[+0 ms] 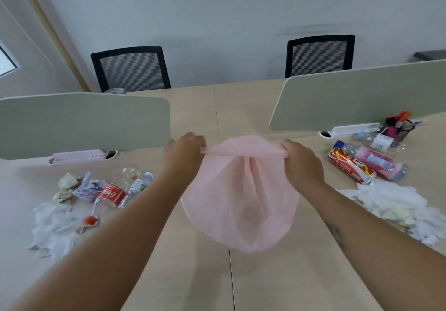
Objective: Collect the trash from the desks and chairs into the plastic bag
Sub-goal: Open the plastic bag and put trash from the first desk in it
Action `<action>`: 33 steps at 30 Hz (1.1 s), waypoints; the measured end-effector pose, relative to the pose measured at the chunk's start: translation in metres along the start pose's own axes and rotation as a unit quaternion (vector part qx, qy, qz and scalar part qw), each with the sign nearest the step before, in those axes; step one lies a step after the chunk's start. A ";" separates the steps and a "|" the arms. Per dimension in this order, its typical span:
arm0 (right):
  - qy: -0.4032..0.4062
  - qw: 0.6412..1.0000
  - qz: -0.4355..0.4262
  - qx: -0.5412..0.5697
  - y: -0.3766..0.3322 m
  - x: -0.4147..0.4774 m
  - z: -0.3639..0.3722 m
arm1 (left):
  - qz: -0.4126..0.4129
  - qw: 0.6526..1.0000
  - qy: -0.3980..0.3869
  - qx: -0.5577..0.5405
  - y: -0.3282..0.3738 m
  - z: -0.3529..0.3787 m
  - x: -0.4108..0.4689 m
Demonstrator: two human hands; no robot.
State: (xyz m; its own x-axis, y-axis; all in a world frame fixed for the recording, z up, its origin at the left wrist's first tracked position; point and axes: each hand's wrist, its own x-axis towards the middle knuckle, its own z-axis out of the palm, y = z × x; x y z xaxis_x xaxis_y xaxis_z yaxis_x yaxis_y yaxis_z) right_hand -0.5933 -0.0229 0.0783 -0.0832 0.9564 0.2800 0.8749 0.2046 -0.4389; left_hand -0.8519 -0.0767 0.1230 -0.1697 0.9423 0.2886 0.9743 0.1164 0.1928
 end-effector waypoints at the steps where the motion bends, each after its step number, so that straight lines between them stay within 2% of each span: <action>1: 0.002 1.000 0.017 -0.005 0.011 0.002 -0.003 | -0.015 1.000 0.007 0.012 -0.009 0.003 -0.002; 3: -0.001 0.997 0.071 0.002 0.031 0.004 -0.008 | -0.061 0.998 0.019 -0.008 -0.023 0.009 -0.003; 6: -0.033 0.993 0.110 -0.039 0.055 0.004 -0.010 | -0.108 0.983 0.017 -0.148 -0.025 0.012 0.001; 8: -0.082 0.991 0.078 -0.072 0.046 0.000 -0.008 | -0.116 0.967 0.024 -0.224 -0.010 0.007 0.003; 10: -0.116 0.993 0.027 -0.015 0.012 -0.009 -0.007 | -0.101 0.959 0.039 -0.262 0.014 -0.004 0.003; 13: -0.078 0.995 -0.065 0.025 -0.037 -0.023 0.000 | -0.046 0.955 0.044 -0.288 0.050 -0.019 0.001; 15: -0.038 0.997 -0.065 0.026 -0.042 -0.022 0.010 | -0.022 0.955 0.022 -0.294 0.061 -0.022 0.002; 18: 0.000 0.990 -0.019 0.137 -0.022 -0.013 0.013 | 0.017 0.970 -0.035 -0.239 0.049 -0.020 0.002; 20: -0.061 0.971 0.002 0.230 -0.005 -0.007 0.008 | 0.035 0.981 -0.112 -0.152 0.026 -0.012 0.000; 23: -0.164 0.953 -0.001 0.253 0.007 -0.007 -0.004 | 0.033 0.981 -0.177 -0.070 -0.001 0.000 -0.006; 26: -0.209 0.925 0.058 0.311 0.014 -0.013 -0.010 | -0.006 0.961 -0.227 -0.160 -0.012 0.005 -0.011; 29: -0.246 0.900 0.117 0.340 0.022 -0.019 -0.006 | -0.092 0.920 -0.225 -0.309 -0.016 0.007 -0.019; 31: -0.239 0.886 0.156 0.366 0.025 -0.023 0.001 | -0.129 0.897 -0.215 -0.365 -0.012 0.015 -0.024; 33: -0.214 0.867 0.204 0.402 0.024 -0.027 0.010 | -0.155 0.895 -0.203 -0.365 -0.001 0.023 -0.029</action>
State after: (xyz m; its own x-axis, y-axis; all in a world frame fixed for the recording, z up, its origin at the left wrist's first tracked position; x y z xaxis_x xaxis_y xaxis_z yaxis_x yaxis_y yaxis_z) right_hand -0.5745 -0.0413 0.0514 -0.1646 0.9379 -0.3054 0.2724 -0.2544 -0.9280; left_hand -0.8450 -0.0967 0.0924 -0.2021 0.9541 -0.2209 0.5086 0.2950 0.8089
